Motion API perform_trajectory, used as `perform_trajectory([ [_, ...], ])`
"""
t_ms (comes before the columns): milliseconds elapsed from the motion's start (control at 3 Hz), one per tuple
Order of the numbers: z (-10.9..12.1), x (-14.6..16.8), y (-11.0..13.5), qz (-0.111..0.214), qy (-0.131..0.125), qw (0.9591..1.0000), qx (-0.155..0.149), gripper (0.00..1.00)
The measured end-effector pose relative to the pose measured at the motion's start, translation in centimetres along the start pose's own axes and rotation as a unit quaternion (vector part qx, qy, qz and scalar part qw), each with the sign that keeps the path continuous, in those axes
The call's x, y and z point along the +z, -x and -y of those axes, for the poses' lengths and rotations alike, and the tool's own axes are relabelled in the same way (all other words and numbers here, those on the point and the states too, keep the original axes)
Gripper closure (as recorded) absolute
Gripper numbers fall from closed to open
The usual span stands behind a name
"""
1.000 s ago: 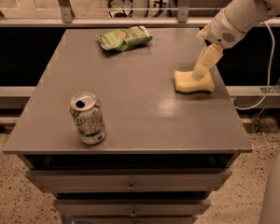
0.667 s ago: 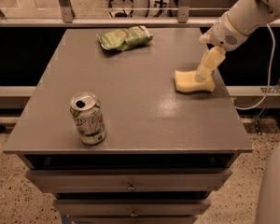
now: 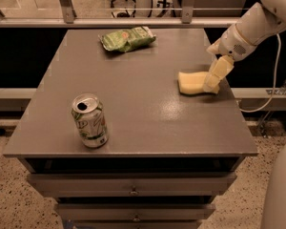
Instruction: Pick sponge
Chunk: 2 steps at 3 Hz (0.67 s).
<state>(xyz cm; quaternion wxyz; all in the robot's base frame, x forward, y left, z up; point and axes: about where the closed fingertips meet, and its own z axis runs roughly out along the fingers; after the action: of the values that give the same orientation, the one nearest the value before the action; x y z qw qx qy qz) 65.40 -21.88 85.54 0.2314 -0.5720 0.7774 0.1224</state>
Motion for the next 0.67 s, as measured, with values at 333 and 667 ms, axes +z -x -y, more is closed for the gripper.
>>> perform_trajectory([
  [333, -0.16, 0.51, -0.85, 0.003, 0.009, 0.9999, 0.012, 0.15],
  [667, -0.20, 0.66, -1.29, 0.004, 0.016, 0.9996, 0.022, 0.39],
])
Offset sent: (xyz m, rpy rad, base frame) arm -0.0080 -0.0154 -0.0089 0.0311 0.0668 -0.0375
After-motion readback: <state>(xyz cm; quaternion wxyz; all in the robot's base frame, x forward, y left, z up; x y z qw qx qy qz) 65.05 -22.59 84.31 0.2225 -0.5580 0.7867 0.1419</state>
